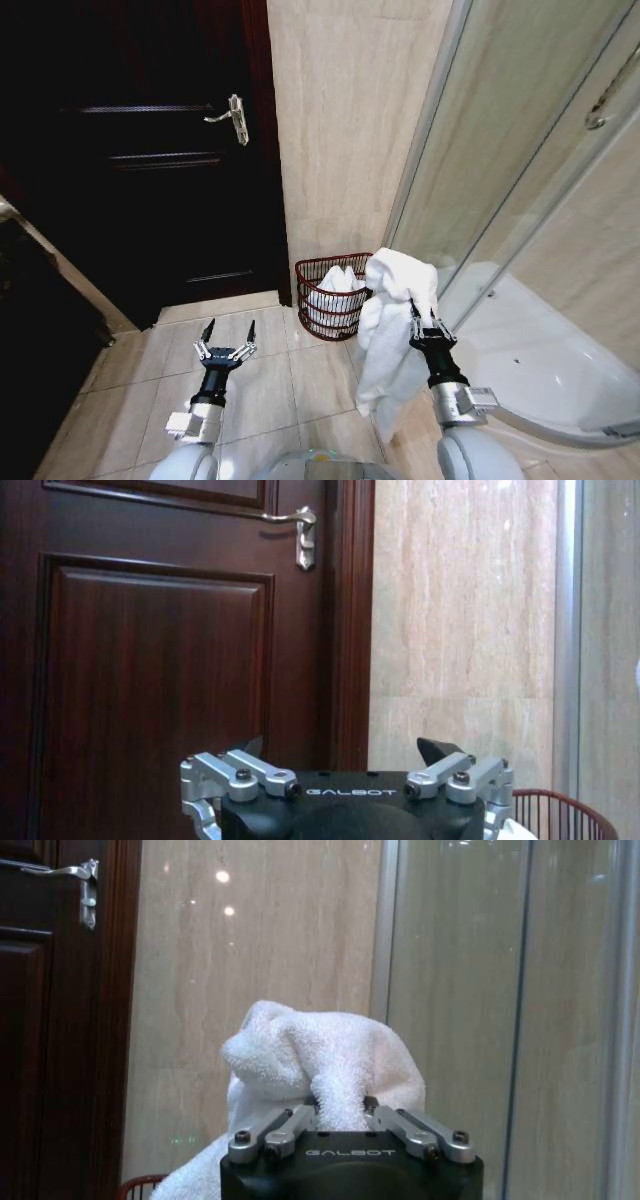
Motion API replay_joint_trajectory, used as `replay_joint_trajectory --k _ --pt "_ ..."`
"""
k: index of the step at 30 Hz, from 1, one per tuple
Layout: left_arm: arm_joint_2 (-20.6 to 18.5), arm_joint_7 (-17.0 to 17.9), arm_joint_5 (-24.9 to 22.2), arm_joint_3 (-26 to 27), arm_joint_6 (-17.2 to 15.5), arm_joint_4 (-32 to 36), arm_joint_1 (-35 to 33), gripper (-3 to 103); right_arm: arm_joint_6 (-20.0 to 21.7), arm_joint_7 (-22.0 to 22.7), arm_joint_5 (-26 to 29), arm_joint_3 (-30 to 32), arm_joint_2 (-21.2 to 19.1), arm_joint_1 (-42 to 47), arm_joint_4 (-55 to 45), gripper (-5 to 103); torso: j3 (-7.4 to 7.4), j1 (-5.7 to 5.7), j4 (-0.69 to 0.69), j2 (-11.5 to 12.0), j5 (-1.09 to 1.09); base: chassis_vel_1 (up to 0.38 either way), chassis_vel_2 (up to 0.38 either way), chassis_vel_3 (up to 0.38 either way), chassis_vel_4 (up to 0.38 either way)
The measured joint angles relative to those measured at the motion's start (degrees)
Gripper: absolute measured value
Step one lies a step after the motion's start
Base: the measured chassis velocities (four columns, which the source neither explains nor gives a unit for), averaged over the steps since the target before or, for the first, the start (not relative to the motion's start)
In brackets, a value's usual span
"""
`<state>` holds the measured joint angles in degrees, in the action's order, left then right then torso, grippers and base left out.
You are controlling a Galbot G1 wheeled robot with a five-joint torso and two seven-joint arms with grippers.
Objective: Discard the used towel into the hamper.
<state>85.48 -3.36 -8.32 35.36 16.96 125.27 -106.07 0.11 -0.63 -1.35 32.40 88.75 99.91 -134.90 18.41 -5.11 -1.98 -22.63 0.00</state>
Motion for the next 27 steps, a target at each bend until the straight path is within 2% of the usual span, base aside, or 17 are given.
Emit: replay_joint_trajectory --k 27 --pt "0.2 0.0 0.4 -0.1 0.3 0.1 0.0 100 0.0 0.0 0.0 0.1 -0.1 0.1 -1.1 16 3.79 -2.27 0.00 -6.1 0.00 -0.021 0.077 0.023 -0.079"
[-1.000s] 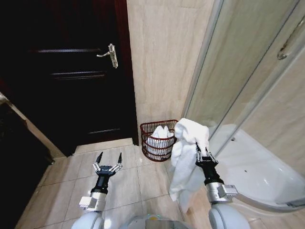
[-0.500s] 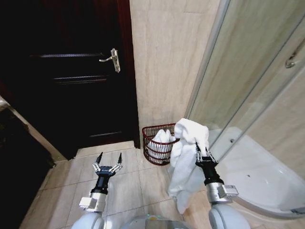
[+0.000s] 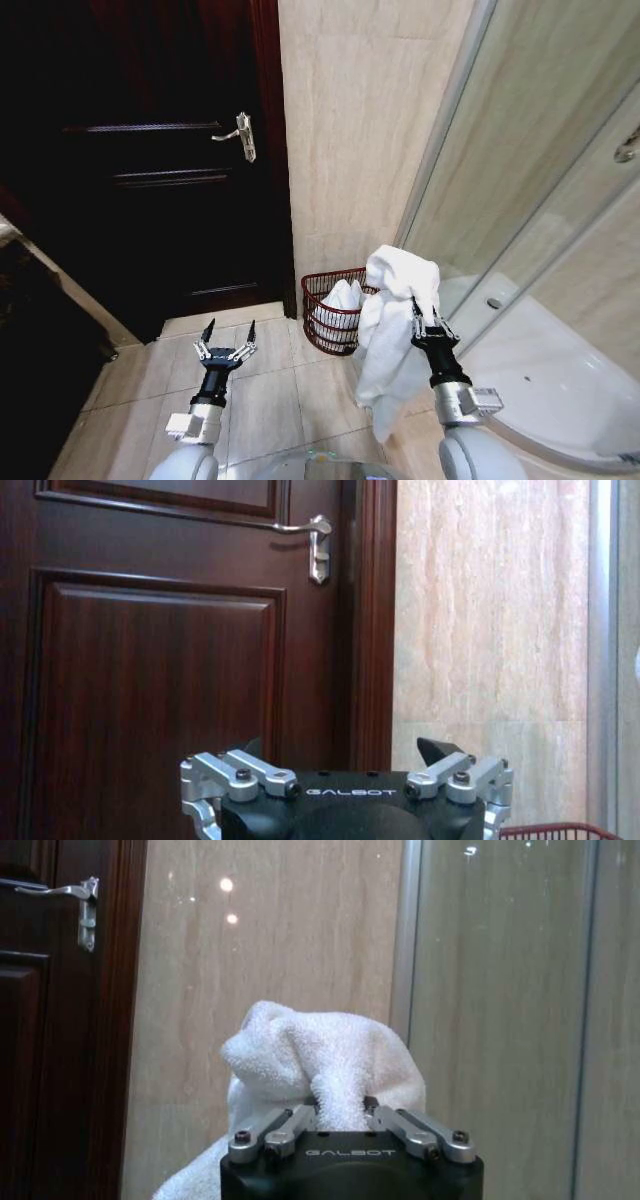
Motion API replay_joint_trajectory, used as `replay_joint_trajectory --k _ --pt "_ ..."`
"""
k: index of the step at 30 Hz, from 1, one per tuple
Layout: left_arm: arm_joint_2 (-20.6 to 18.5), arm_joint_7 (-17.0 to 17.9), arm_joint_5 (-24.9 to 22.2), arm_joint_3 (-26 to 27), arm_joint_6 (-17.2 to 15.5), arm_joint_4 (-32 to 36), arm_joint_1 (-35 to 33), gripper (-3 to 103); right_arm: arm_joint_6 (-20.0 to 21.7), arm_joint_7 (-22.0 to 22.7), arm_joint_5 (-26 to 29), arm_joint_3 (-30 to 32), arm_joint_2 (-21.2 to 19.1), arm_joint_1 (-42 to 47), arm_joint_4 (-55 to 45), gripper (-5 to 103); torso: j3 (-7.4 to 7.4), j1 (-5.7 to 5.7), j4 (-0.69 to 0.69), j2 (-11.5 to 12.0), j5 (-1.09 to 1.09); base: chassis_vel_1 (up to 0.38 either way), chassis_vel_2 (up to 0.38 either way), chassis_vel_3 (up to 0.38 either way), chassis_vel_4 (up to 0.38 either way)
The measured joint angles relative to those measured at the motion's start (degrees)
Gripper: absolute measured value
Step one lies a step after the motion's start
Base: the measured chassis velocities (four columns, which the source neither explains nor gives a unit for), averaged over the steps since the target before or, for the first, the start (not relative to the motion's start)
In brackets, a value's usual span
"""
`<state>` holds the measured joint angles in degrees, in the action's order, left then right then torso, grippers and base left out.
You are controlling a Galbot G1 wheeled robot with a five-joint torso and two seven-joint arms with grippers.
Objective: Discard the used towel into the hamper.
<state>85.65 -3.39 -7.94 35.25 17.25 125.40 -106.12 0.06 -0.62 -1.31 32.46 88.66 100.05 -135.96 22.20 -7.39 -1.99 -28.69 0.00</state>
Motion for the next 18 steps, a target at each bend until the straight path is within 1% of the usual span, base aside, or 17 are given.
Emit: replay_joint_trajectory --k 4,6,14,15,17,18 --pt "0.0 0.0 0.0 0.0 0.4 0.0 0.1 100 0.0 0.0 0.0 0.0 0.0 0.0 -0.1 16 0.56 -0.34 0.00 -0.9 0.00 -0.029 0.085 0.016 -0.089" --pt "0.0 0.0 0.0 -0.3 1.4 -0.3 0.2 100 0.0 0.2 0.0 -0.1 0.0 0.0 -0.2 16 0.79 -0.47 0.00 -1.2 0.00 -0.023 0.089 0.042 -0.072" --pt "0.1 0.1 -0.2 -0.8 2.3 -0.6 0.3 100 0.7 0.9 0.9 -0.7 -0.2 0.1 -1.1 16 0.84 -0.51 0.01 -1.3 0.00 -0.015 0.040 0.023 -0.039" --pt "0.2 0.1 -0.3 -0.8 2.3 -0.6 0.3 100 1.0 1.1 1.2 -0.7 -0.4 -0.2 -1.2 16 0.83 -0.50 0.01 -1.3 0.00 0.000 0.000 0.000 0.000" --pt "0.3 0.2 -0.3 -0.7 2.3 -0.6 0.2 100 3.3 1.6 2.6 -0.6 -1.3 -2.5 -2.5 16 0.77 -0.46 0.01 -1.2 -0.01 0.000 0.000 0.000 0.000" --pt "0.3 0.2 -0.3 -0.7 2.3 -0.6 0.2 100 3.3 1.6 2.6 -0.6 -1.3 -2.5 -2.5 16 0.77 -0.46 0.01 -1.2 -0.01 0.000 0.000 0.000 0.000"
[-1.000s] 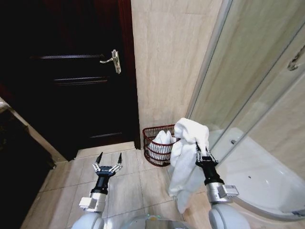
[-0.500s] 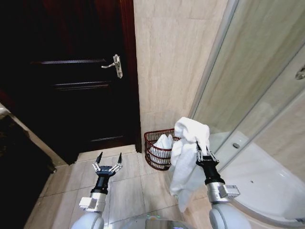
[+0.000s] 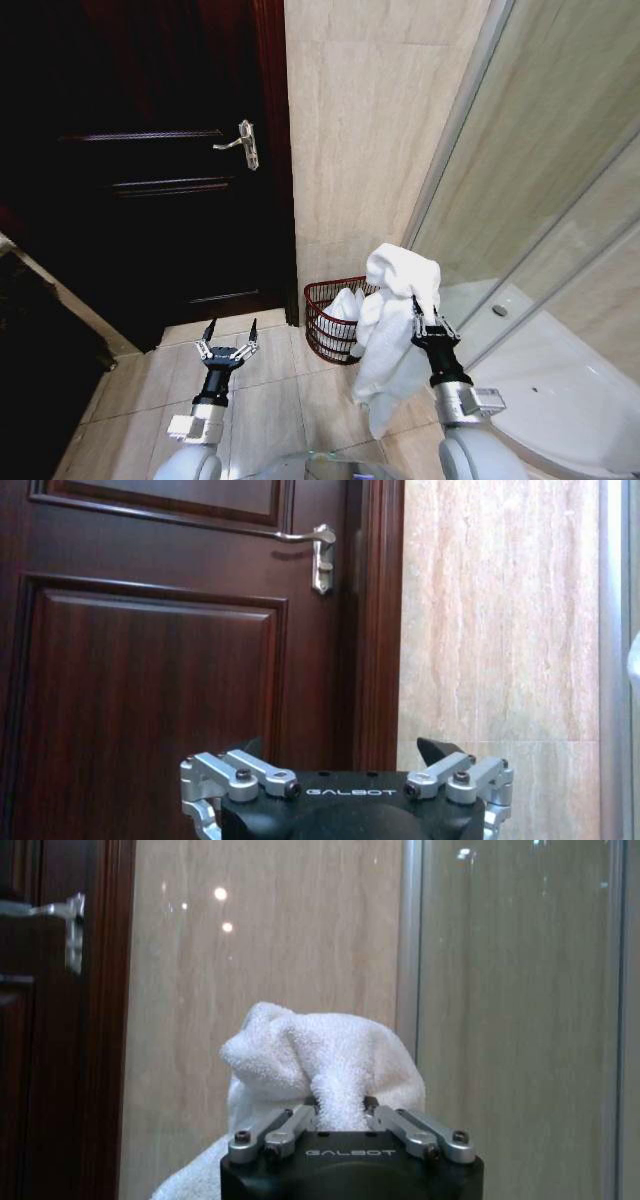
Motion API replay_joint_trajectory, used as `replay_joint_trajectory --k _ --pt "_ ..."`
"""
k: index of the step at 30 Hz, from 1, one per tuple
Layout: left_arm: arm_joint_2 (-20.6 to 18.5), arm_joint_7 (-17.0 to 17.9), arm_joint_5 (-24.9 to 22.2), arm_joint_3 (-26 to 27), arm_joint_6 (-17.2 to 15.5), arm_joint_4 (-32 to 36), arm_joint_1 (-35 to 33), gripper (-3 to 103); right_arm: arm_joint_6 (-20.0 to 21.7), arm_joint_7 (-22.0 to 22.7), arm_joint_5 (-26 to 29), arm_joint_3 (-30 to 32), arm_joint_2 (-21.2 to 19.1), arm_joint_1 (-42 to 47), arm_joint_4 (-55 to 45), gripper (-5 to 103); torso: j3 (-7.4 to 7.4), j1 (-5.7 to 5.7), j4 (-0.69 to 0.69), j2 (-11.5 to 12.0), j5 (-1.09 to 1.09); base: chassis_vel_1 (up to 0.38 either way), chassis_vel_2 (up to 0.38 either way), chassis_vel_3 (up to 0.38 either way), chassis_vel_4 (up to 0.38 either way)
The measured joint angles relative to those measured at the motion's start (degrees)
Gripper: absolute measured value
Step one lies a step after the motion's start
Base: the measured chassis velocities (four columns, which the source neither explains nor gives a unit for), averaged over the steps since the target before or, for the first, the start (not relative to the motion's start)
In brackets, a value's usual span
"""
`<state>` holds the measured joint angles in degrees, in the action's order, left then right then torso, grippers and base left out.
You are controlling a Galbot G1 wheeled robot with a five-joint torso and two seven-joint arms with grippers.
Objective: Discard the used towel into the hamper.
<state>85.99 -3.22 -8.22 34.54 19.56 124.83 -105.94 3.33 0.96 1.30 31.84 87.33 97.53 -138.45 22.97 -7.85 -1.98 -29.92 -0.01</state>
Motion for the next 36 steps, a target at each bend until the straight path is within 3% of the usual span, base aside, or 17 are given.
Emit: replay_joint_trajectory --k 3,6,11,14,19,22,30,36 --pt "0.3 0.1 0.3 0.1 -0.1 -0.1 -0.1 100 2.7 0.9 2.6 0.4 -1.9 -3.2 -1.6 16 -0.04 0.03 0.00 0.1 -0.01 0.000 0.000 0.000 0.000" --pt "1.1 0.2 0.8 0.3 -0.1 -0.2 -0.2 100 5.3 2.0 8.1 1.5 -6.7 -7.8 -3.6 16 -0.10 0.06 -0.02 0.2 0.00 0.000 0.000 0.000 0.000" --pt "1.8 0.3 1.4 0.7 0.1 -0.8 -0.5 100 6.5 3.1 13.4 2.8 -10.7 -11.2 -4.8 16 -0.14 0.08 0.01 0.2 -0.01 0.000 0.000 0.000 0.000" --pt "3.7 0.5 2.4 1.3 0.7 -1.1 -0.8 100 9.1 6.1 22.8 4.8 -17.3 -17.5 -5.0 16 -0.18 0.11 0.00 0.3 -0.01 0.000 0.000 0.000 0.000" --pt "5.6 0.9 4.1 1.4 0.8 -1.2 -0.9 100 11.3 8.8 30.9 6.6 -22.5 -25.5 -4.9 16 -0.22 0.13 0.00 0.4 -0.01 0.000 0.000 0.000 0.000" --pt "6.2 2.0 5.8 0.6 0.7 -1.1 -1.2 100 12.8 11.0 36.3 5.8 -26.4 -35.4 -1.9 16 -0.24 0.14 -0.02 0.4 -0.01 0.000 0.000 0.000 0.000" --pt "6.3 3.2 8.1 0.0 0.9 -1.1 -1.2 100 14.4 12.9 41.3 0.7 -30.4 -53.9 9.8 16 -0.27 0.16 -0.01 0.5 -0.01 0.000 0.000 0.000 0.000" --pt "6.2 3.2 9.7 -0.3 2.0 -1.5 -1.8 100 14.4 13.3 42.6 -3.2 -30.5 -64.7 19.1 16 -0.29 0.17 0.00 0.5 0.00 0.000 0.000 0.000 0.000"
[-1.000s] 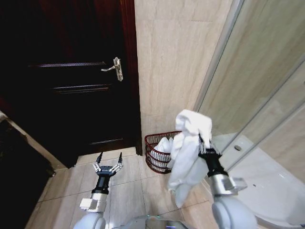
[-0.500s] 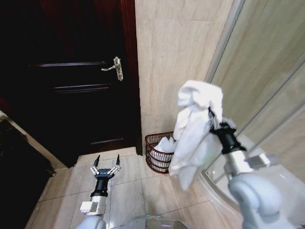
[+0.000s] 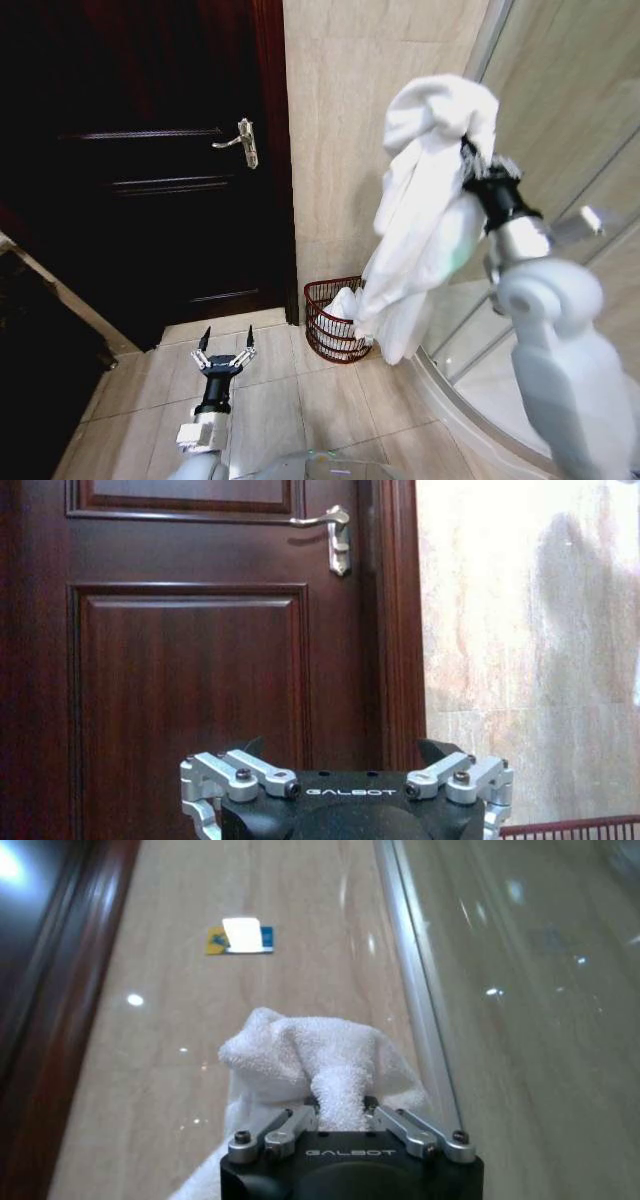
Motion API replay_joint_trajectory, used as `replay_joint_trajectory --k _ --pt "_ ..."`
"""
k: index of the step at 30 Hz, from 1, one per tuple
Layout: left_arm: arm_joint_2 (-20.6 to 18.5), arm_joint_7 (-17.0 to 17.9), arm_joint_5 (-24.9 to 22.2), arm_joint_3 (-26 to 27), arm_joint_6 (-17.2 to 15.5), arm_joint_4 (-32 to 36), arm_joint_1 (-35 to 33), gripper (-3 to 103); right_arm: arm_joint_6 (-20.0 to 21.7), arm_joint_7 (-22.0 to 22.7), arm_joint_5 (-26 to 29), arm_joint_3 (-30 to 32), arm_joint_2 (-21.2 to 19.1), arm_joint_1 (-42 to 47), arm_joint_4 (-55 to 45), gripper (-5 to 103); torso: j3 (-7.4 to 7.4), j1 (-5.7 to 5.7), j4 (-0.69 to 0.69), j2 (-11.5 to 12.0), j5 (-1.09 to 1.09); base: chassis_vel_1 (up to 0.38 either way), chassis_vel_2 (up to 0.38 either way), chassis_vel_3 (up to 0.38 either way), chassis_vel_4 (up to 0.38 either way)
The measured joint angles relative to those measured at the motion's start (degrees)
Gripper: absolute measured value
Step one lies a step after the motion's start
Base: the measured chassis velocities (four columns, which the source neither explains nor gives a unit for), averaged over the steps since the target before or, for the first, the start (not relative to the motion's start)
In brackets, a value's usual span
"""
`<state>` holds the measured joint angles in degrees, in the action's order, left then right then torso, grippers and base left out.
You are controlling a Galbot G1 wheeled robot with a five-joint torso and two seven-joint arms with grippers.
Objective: Discard the used towel into the hamper.
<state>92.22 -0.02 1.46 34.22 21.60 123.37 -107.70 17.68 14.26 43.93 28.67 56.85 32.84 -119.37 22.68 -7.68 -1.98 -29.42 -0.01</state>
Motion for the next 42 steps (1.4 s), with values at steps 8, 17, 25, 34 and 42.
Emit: replay_joint_trajectory --k 8,17,25,34,42 --pt "0.0 0.0 0.7 0.0 0.2 0.2 0.0 100 -0.6 0.2 0.0 -5.7 2.4 -7.1 6.3 16 -0.03 0.02 0.00 0.0 0.00 0.000 0.000 0.000 0.000" --pt "-0.1 0.0 1.6 0.1 0.7 0.4 -0.5 100 -5.5 -2.9 -4.9 -10.9 7.8 -14.4 19.9 16 -0.04 0.02 -0.01 0.1 0.00 0.000 0.000 0.000 0.000" --pt "-0.1 0.1 2.0 -0.2 0.9 0.6 -0.7 100 -7.5 -4.5 -5.9 -11.4 9.3 -10.4 22.3 16 -0.06 0.03 0.01 0.1 -0.01 0.000 0.000 0.000 0.000" --pt "-0.1 0.5 3.3 -2.1 1.8 0.2 -1.3 100 -13.4 -3.4 -6.2 -17.7 14.1 -8.2 26.6 16 -0.06 0.03 -0.02 0.1 0.03 0.000 0.000 0.000 0.000" --pt "-0.1 0.5 3.2 -2.1 2.2 0.8 -2.3 100 -14.2 -3.4 -6.9 -17.0 14.3 -6.1 27.5 16 -0.07 0.04 -0.01 0.1 0.01 0.000 0.000 0.000 0.000"
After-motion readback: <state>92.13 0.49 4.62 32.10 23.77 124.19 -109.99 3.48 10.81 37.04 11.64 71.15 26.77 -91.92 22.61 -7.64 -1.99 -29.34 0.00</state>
